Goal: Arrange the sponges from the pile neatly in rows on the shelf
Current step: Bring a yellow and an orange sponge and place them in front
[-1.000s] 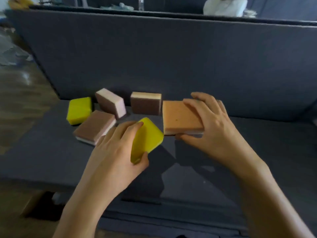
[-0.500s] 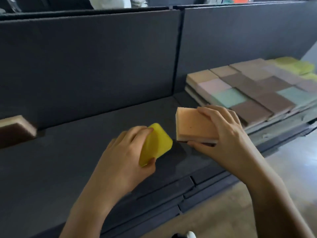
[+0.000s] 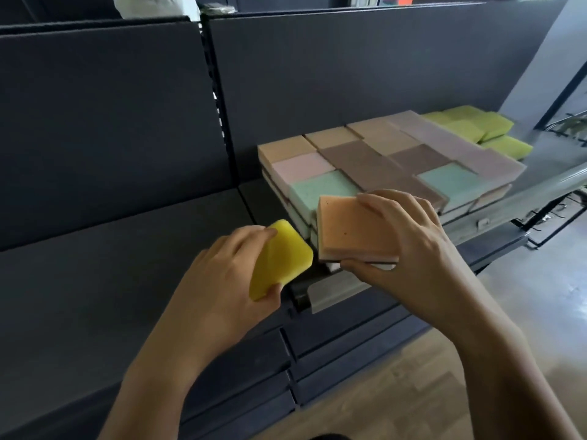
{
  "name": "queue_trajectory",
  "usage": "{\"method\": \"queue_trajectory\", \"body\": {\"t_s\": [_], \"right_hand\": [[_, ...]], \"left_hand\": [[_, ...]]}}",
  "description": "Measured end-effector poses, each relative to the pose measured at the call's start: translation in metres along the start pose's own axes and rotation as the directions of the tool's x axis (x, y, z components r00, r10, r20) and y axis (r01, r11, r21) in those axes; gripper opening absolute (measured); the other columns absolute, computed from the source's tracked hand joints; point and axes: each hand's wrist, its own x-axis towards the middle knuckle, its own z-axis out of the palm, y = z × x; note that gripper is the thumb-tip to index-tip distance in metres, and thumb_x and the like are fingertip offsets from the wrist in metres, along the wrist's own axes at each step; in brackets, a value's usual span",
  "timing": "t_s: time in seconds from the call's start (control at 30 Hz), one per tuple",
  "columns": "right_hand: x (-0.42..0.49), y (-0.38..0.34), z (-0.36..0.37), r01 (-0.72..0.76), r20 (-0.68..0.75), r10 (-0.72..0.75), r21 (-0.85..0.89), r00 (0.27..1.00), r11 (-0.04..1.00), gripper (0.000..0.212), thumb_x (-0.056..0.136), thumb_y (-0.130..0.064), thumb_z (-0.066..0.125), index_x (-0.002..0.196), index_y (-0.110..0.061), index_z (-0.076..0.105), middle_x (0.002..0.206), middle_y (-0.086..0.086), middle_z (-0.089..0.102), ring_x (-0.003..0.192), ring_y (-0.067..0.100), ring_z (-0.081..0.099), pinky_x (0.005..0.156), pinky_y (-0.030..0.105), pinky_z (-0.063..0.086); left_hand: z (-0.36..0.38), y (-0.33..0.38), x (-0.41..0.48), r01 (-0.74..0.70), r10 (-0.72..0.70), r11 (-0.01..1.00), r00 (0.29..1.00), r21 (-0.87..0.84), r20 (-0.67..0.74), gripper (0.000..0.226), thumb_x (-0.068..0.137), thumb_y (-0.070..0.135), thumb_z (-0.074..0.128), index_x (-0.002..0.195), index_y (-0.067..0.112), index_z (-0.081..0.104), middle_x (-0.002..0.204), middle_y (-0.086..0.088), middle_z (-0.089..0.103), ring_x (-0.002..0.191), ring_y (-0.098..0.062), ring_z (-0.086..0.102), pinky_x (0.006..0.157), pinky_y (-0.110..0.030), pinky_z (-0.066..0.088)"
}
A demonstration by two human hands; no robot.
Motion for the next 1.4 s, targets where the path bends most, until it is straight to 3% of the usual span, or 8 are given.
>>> {"method": "queue_trajectory", "body": {"t_s": [0.3,0.53,0.93,1.17,1.4], "right_hand": [[0.004,0.032,-0.024,-0.007,-0.079,0.005,-0.027,0.997,1.000,0.080,0.072,-0.058,0.071,0.139,-0.022,0.047,0.138,-0.005,0.047,0.127,0.022,0.041,0.096,0.033,0.034],[0.007,0.057,-0.038,-0.090,-0.126,0.080,-0.081,0.989,0.993,0.081,0.074,-0.060,0.071,0.142,-0.025,0.044,0.141,-0.006,0.046,0.129,0.023,0.041,0.099,0.046,0.044],[0.005,0.091,-0.053,-0.193,-0.209,0.158,-0.158,0.965,0.968,0.080,0.070,-0.056,0.075,0.139,-0.024,0.048,0.137,-0.004,0.049,0.124,0.021,0.043,0.094,0.033,0.039],[0.000,0.114,-0.063,-0.211,-0.228,0.174,-0.147,0.958,0.966,0.080,0.070,-0.051,0.077,0.138,-0.020,0.049,0.137,-0.001,0.051,0.123,0.025,0.046,0.094,0.039,0.045],[-0.002,0.173,-0.087,-0.196,-0.236,0.166,-0.111,0.957,0.974,0.078,0.069,-0.056,0.073,0.136,-0.023,0.049,0.136,-0.006,0.050,0.122,0.024,0.047,0.093,0.036,0.043]], "left_hand": [[-0.009,0.030,0.040,-0.076,0.077,0.997,0.996,0.007,-0.044,0.073,0.080,0.042,0.068,0.145,0.030,0.038,0.142,0.018,0.040,0.124,-0.006,0.041,0.095,-0.028,0.037],[-0.002,0.045,0.093,-0.181,0.181,0.983,0.984,-0.043,-0.006,0.071,0.082,0.038,0.070,0.145,0.028,0.039,0.140,0.013,0.044,0.123,-0.010,0.043,0.095,-0.028,0.038],[0.025,0.067,0.158,-0.336,0.345,0.934,0.936,-0.122,0.065,0.073,0.081,0.042,0.067,0.146,0.027,0.038,0.141,0.012,0.045,0.121,-0.012,0.047,0.099,-0.037,0.044],[0.039,0.086,0.175,-0.371,0.380,0.922,0.922,-0.110,0.077,0.072,0.079,0.047,0.062,0.145,0.028,0.039,0.140,0.014,0.045,0.120,-0.011,0.049,0.095,-0.036,0.047],[0.066,0.130,0.198,-0.322,0.330,0.941,0.941,-0.107,0.071,0.075,0.082,0.049,0.064,0.148,0.033,0.032,0.142,0.019,0.038,0.120,-0.004,0.044,0.089,-0.022,0.040]]}}
